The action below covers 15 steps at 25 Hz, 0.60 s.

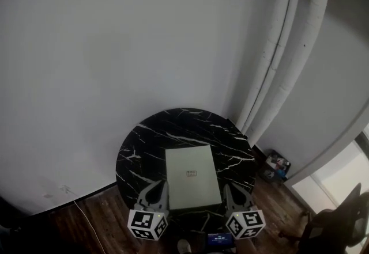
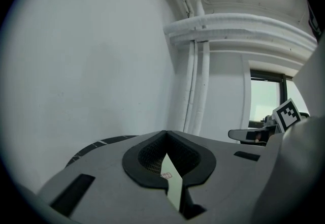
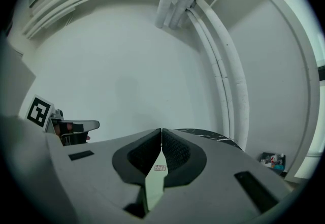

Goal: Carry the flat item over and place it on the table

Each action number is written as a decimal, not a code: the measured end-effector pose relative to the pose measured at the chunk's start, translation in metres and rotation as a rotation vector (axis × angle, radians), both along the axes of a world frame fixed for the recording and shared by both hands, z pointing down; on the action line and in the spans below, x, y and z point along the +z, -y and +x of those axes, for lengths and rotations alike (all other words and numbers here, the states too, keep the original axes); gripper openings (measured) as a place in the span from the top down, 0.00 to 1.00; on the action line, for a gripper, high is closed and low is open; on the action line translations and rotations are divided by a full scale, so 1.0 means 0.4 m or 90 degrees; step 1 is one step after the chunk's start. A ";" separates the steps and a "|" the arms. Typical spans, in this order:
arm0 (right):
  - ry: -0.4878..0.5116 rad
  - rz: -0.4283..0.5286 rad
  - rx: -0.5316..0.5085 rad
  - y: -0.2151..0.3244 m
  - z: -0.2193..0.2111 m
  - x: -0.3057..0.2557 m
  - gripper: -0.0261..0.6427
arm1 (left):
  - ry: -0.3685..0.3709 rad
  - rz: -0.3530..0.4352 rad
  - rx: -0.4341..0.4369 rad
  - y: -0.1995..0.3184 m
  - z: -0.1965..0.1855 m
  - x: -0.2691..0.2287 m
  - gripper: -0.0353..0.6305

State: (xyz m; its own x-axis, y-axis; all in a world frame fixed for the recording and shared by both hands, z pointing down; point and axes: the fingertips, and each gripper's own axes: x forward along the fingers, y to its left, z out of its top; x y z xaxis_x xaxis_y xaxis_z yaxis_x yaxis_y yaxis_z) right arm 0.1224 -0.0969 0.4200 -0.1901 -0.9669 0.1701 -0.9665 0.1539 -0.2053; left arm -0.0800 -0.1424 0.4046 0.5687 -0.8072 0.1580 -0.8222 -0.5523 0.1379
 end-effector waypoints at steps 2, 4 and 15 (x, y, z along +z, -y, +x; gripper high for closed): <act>0.003 0.009 -0.001 -0.008 -0.017 -0.016 0.93 | 0.000 0.011 0.000 -0.008 -0.012 -0.020 0.93; 0.004 0.019 -0.005 -0.019 -0.032 -0.033 0.93 | 0.004 0.017 -0.002 -0.018 -0.023 -0.035 0.93; -0.010 0.034 -0.041 -0.047 -0.111 -0.065 0.93 | 0.003 0.033 -0.017 -0.052 -0.082 -0.069 0.93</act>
